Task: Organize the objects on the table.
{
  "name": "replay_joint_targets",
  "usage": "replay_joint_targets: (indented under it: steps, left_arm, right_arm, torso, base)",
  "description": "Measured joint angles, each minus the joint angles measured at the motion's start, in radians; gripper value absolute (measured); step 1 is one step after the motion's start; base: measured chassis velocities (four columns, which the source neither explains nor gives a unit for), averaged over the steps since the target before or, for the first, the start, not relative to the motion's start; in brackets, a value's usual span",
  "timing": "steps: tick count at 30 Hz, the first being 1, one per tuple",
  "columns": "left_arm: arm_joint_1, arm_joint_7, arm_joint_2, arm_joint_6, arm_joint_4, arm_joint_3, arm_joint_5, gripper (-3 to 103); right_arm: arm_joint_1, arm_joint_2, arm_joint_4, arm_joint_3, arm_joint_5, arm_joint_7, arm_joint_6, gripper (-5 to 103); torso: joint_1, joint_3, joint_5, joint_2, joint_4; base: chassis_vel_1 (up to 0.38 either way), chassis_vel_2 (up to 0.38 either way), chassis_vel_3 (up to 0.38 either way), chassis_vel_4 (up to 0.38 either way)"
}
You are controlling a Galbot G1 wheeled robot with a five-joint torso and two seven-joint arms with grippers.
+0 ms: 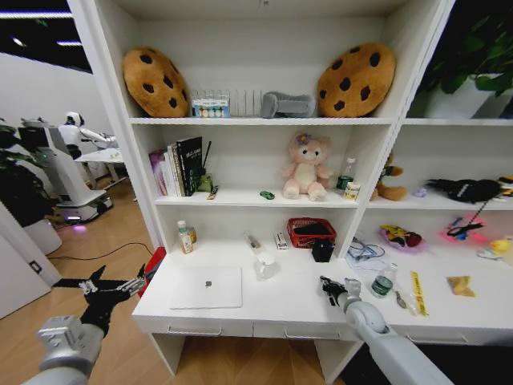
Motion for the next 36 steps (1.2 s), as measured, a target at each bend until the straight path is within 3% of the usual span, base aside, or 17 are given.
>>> replay_joint_targets:
  steps: [7,10,14,16,17,19,23,36]
  left_arm:
    - [0.0,0.0,0.0,0.0,0.0,0.0,0.0,100]
    - [0.0,0.0,0.0,0.0,0.0,0.0,0.0,100]
    - [0.0,0.0,0.0,0.0,0.0,0.0,0.0,100]
    - [0.0,0.0,0.0,0.0,0.0,0.0,0.0,100]
    - [0.0,0.0,0.0,0.0,0.0,0.0,0.0,100]
    - [0.0,0.0,0.0,0.0,0.0,0.0,0.0,100]
    - [0.0,0.0,0.0,0.0,0.0,0.0,0.0,100]
    - [0.0,0.0,0.0,0.0,0.0,0.0,0.0,100]
  right_arm:
    - [0.001,-0.006,0.01,0.013,0.005,-0.018,0.036,10]
    - [0.019,-0.011,0.034,0.029,-0.071,-0.096,0.171,10]
    - [0.047,-0.022,0.049,0.039,-0.139,-0.148,0.25,10]
    - [0.096,-0.029,0.018,0.04,-0.206,-0.2,0.349,10]
    - [0.096,-0.029,0.018,0.04,-0.206,-0.2,0.349,10]
    - [0.149,-0.028,-0.064,0.025,-0.265,-0.244,0.44,10]
    - [0.205,-0.015,-0.161,-0.005,-0.29,-0.262,0.507,10]
    - [0.377,0.029,-0.354,-0.069,-0.306,-0.251,0.583,10]
  torso:
    - [0.0,0.0,0.0001,0.0,-0.0002]
    - [0.0,0.0,0.0001,0.0,0.0]
    - [0.0,0.0,-0.0001,0.0,-0.0001]
    - [0.0,0.0,-0.0002,0.0,0.0]
    - [0.0,0.0,-0.0002,0.0,0.0]
    - [0.0,0.0,-0.0002,0.0,0.0]
    - [0.0,0.0,0.0002,0.0,-0.0001]
    - [0.0,0.0,0.0,0.0,-0.0002]
  base:
    - [0.0,0.0,0.0,0.0]
    - [0.0,0.0,0.0,0.0]
    - [0.0,0.0,0.0,0.0]
    - [0.0,0.0,0.0,0.0]
    - [0.0,0.0,0.0,0.0]
    - [0.0,0.0,0.0,0.0]
    - [0.0,0.0,0.0,0.0]
    - [0.0,0.0,0.0,0.0]
